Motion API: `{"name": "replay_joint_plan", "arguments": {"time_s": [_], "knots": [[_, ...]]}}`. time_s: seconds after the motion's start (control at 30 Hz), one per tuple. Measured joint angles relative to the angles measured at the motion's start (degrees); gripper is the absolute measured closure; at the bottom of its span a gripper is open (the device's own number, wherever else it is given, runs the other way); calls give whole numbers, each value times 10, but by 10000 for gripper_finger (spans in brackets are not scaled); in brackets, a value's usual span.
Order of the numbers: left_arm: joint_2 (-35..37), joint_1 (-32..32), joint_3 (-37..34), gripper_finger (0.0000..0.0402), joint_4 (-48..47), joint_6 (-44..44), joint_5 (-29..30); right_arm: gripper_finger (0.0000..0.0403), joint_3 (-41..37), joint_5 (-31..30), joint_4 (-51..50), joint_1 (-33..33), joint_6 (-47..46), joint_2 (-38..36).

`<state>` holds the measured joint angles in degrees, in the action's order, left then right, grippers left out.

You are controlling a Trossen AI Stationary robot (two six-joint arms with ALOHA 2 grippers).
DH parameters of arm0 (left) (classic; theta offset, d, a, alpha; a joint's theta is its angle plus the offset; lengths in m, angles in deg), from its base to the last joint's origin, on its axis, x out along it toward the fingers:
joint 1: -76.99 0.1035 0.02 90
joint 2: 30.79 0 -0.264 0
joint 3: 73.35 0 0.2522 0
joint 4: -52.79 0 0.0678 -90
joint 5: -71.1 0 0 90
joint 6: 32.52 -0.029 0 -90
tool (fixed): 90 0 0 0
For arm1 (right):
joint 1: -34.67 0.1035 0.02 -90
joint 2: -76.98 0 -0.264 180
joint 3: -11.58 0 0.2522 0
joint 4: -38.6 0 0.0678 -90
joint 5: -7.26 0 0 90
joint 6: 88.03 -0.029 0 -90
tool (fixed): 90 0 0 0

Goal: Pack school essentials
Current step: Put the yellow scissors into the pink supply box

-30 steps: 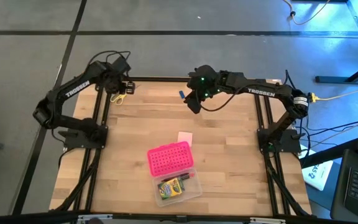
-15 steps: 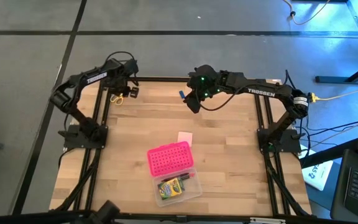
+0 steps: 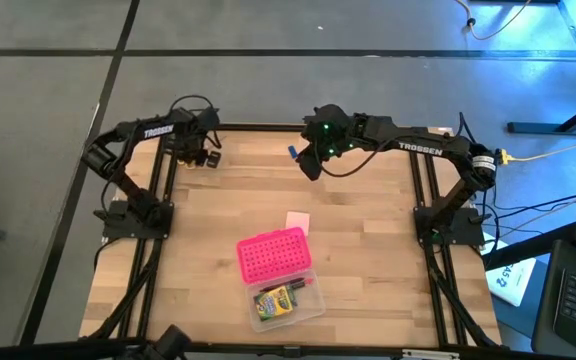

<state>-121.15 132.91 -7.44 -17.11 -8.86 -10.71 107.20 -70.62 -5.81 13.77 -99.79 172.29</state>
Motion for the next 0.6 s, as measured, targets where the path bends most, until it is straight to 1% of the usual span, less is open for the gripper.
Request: {"name": "replay_joint_plan", "arguments": {"time_s": [0.1, 0.3, 0.6], "knots": [[0, 0, -11, 303, 32, -2, 5, 304, 0, -13, 0, 0, -2, 0], [0, 0, -11, 303, 46, -4, 27, 304, 0, -20, 1, 0, -16, 0], [0, 0, -12, 303, 55, 0, 31, 304, 0, -20, 0, 0, -17, 0]]}}
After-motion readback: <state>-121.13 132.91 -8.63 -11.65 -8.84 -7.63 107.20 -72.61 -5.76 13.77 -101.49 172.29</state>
